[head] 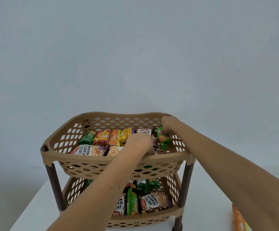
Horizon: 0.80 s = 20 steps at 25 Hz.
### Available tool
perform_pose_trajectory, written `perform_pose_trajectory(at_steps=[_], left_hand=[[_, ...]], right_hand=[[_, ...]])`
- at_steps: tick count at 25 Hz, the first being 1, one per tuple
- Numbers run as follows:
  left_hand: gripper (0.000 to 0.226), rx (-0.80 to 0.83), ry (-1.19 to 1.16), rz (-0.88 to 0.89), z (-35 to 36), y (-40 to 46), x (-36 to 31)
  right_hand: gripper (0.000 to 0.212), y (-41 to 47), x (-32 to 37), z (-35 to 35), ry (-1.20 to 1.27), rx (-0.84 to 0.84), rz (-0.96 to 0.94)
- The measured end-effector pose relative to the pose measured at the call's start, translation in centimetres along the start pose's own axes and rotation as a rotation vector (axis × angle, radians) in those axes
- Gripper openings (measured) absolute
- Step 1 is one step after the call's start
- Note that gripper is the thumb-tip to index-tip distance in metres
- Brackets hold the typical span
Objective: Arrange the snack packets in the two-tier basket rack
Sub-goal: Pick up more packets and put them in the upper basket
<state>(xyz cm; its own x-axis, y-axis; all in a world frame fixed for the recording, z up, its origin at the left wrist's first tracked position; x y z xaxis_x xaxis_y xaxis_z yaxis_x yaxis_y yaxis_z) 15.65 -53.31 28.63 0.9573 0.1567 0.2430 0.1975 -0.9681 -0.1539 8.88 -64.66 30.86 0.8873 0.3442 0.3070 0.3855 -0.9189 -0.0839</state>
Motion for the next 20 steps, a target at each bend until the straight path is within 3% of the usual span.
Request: perform_pose_trajectory(at_steps=[3, 5, 8, 10, 13, 14, 16, 18, 20], left_hand=[[0.051, 0.004, -0.008, 0.006, -0.3, -0.8, 0.3], [0.048, -0.059, -0.054, -0.032, -1.0, -1.5, 1.4], [0.035, -0.236, -0.181, -0.123, -2.2, -3.6, 4.0], [0.024, -0.435, -0.278, -0.197, -3.3, -6.6, 5.5], [0.014, -0.915, -0.378, -0.228, -4.2, -13.9, 6.1], [0.015, -1.047, -0.369, -0.208, -3.6, -16.1, 5.6], [0.022, -1.156, -0.313, -0.187, -1.1, -19.2, 4.0], [0.030, -1.140, -0.242, -0.204, 1.7, -19.9, 2.7], [0.039, -1.122, -0.166, -0.191, 3.1, -19.6, 2.0]], right_hand=[[0.026, -0.7, 0.1, -0.8, -0.053, -0.064, -0.024], [0.009, -2.0, 0.6, -2.7, -0.048, -0.222, -0.112], [0.022, -6.2, -0.6, -6.5, 0.281, -0.546, -0.271], [0.021, -11.2, -2.3, -8.3, 0.549, -0.757, -0.383], [0.015, -18.7, -6.1, -7.6, 0.846, -0.979, -0.474], [0.015, -20.5, -7.3, -6.4, 0.906, -1.005, -0.470], [0.016, -23.6, -10.1, -2.5, 0.951, -0.994, -0.394], [0.014, -25.7, -13.0, 2.9, 0.889, -0.908, -0.263], [0.014, -27.1, -16.3, 9.2, 0.763, -0.717, -0.069]])
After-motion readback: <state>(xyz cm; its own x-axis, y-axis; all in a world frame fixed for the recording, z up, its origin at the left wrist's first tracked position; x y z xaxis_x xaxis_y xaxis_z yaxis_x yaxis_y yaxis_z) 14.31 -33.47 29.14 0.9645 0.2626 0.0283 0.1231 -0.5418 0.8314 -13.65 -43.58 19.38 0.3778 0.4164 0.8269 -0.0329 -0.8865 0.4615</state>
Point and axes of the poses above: each hand's wrist, its own y-axis towards the middle knuckle, its own z-axis out of the palm, x = y × z, the point moved 9 cm from there along y, towards the middle knuckle, and after that the axes turned 14 degrees about y, right-handed, at the moved point
